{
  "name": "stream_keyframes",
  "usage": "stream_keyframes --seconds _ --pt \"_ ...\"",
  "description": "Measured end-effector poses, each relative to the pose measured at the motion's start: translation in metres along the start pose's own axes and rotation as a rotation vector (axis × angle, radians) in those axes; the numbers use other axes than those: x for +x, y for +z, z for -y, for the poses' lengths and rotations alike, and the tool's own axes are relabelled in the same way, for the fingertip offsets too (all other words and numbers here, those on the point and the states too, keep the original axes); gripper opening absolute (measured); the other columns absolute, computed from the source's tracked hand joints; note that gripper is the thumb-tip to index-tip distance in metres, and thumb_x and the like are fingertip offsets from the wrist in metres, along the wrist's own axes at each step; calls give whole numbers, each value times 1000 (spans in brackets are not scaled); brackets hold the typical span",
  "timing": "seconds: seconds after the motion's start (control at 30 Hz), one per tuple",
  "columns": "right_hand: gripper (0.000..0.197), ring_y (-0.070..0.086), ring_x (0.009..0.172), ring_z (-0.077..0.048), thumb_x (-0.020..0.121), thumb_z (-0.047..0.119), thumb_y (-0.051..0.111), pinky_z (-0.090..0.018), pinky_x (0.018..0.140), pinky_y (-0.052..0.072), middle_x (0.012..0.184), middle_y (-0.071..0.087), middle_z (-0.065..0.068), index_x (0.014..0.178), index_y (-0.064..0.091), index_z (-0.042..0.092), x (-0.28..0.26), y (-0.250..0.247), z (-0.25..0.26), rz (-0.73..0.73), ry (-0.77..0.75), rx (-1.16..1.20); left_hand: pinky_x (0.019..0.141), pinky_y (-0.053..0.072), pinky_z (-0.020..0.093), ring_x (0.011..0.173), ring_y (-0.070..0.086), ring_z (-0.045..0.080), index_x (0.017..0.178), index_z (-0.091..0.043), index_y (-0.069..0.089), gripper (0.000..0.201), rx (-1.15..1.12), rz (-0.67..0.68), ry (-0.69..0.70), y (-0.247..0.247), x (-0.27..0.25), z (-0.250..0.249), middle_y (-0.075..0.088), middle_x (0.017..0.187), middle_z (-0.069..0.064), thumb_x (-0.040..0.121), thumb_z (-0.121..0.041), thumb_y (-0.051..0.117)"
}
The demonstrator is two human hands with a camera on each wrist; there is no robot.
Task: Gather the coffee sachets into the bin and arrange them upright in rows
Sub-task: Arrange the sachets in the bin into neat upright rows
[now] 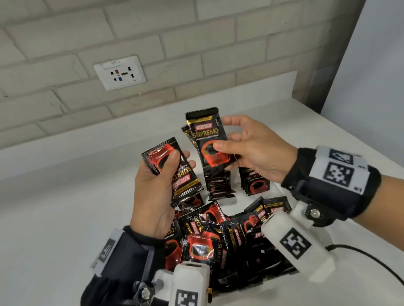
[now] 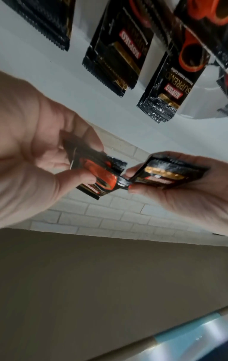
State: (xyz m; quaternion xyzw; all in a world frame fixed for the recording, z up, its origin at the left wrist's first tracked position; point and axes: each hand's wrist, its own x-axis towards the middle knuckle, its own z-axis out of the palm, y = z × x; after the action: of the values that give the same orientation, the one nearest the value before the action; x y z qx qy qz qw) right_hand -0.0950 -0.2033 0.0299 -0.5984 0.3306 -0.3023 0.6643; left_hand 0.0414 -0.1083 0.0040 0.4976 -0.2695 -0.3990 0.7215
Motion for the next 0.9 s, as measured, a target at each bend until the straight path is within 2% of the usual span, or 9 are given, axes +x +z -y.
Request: stream_keyframes --seconds 0.17,0.27,0.4,0.47,0.57,0.63,0.73,0.8,0.9 --pt "27 67 86 -19 85 0 55 -35 79 54 98 69 -6 110 59 10 0 -30 7 14 46 47 49 55 29 64 70 14 98 -14 56 10 -25 -3 -97 -8 -2 -3 73 77 2 89 -11 53" --pt "25 65 83 -18 81 -6 55 -30 77 51 90 68 -5 95 63 13 -4 -50 5 -51 22 -151 48 55 30 65 71 16 100 -13 56 12 14 8 -125 -14 -4 -3 73 79 3 89 -10 53" --pt "15 50 67 -12 78 -5 61 -22 59 39 74 58 -3 82 60 9 -11 -66 -3 -101 -19 -441 50 56 30 64 71 19 99 -14 57 13 134 99 -174 -11 -8 1 74 81 6 88 -8 54" --pt "15 53 63 -10 77 -3 65 -21 57 42 71 58 -2 77 58 10 -12 -71 -7 -70 -7 -499 51 57 32 64 71 20 98 -15 56 14 201 143 -173 -8 -9 2 74 84 7 88 -5 53" --pt "19 55 53 0 75 5 71 -19 59 46 67 61 4 71 57 17 -9 -79 -17 -31 10 -743 55 58 33 65 71 20 97 -17 56 19 264 169 -164 -6 -10 3 74 85 7 89 -1 50" --pt "21 55 58 -1 76 9 72 -20 62 44 71 60 7 72 56 21 -7 -81 -23 -2 30 -906 54 58 33 64 70 19 97 -16 56 20 280 184 -172 -6 -11 1 74 84 6 89 0 49" --pt "23 60 75 -12 78 10 71 -23 69 48 84 64 5 80 54 26 -7 -81 -30 25 45 -967 50 55 29 64 70 17 98 -17 56 19 351 242 -182 -8 -11 0 74 79 1 89 -1 50" --pt "25 63 82 -16 78 8 70 -28 74 52 91 66 2 88 55 25 -7 -80 -31 37 58 -931 58 57 33 71 71 18 97 -20 58 16 443 290 -185 -8 -11 2 74 80 0 89 -7 55" --pt "29 66 80 -16 77 3 70 -29 70 57 93 66 1 88 56 27 -7 -76 -28 70 63 -803 82 54 41 84 70 20 96 -31 61 15 653 381 -119 -2 -13 5 73 91 1 82 -26 64"
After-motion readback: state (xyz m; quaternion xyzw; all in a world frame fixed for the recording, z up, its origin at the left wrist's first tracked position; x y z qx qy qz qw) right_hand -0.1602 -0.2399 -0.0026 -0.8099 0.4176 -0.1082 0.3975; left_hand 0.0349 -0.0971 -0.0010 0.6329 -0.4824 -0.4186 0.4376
